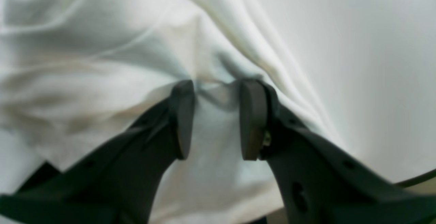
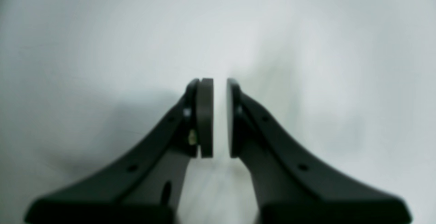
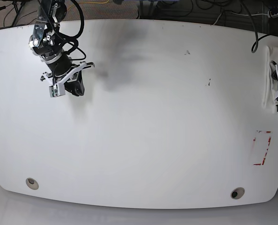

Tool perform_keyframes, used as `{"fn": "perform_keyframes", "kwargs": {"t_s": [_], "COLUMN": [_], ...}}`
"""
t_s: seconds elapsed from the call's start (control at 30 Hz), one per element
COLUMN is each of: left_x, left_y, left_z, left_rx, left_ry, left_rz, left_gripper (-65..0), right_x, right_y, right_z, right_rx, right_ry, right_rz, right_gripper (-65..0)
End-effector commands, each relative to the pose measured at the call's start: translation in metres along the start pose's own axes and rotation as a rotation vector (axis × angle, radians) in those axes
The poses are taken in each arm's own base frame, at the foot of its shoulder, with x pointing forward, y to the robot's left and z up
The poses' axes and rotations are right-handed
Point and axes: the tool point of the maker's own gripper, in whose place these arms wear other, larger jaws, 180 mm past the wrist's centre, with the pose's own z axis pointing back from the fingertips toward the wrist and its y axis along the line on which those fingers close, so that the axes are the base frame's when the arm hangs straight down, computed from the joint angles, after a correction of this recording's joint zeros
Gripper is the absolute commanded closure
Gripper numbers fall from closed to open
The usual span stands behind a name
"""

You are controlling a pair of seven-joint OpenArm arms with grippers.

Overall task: Layout the t-shirt on the table in an organized manner, then fold the t-shirt properly
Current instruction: 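Open the left gripper and lift it off the placed shirt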

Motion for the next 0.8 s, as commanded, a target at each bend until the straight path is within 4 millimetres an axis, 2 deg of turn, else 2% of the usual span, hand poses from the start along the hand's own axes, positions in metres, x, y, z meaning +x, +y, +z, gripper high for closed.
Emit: {"fn": "perform_keyframes", "kwargs": {"t_s": [0.0, 0.2, 0.43, 0.57, 0.73, 0.77], "left_x": [0.020, 0.063, 0.137, 0.166, 0.200, 0.210], "left_y": [0.026, 0.026, -0.013, -0.035, -0.077, -0.090], "left_z": [0.026, 0.056, 0.076, 0.081, 0.086, 0.089], "left_rx": [0.078, 0.146, 0.170, 0.211, 0.244, 0.247], "left_ry": [-0.053, -0.127, -0.357, -0.481, -0.690, -0.757], "left_rz": [-0.026, -0.117, -0.182, -0.152, -0.090, -0.087], "left_gripper": [-20.3, -20.3, -20.3, -20.3, -20.3, -20.3], "right_x": [0.015, 0.013, 0.007, 0.015, 0.013, 0.012], "right_y": [0.004, 0.006, -0.002, -0.001, -0.005, -0.006], "right_z": [0.002, 0.002, -0.001, -0.002, -0.005, -0.006], "right_rx": [0.023, 0.038, -0.004, -0.032, -0.056, -0.056], "right_ry": [-0.050, -0.044, 0.006, -0.049, -0.106, -0.121], "right_rz": [0.033, 0.047, 0.192, 0.271, 0.323, 0.320], "right_gripper": [-6.7, -6.7, -6.7, -6.5, -6.5, -6.5]}}
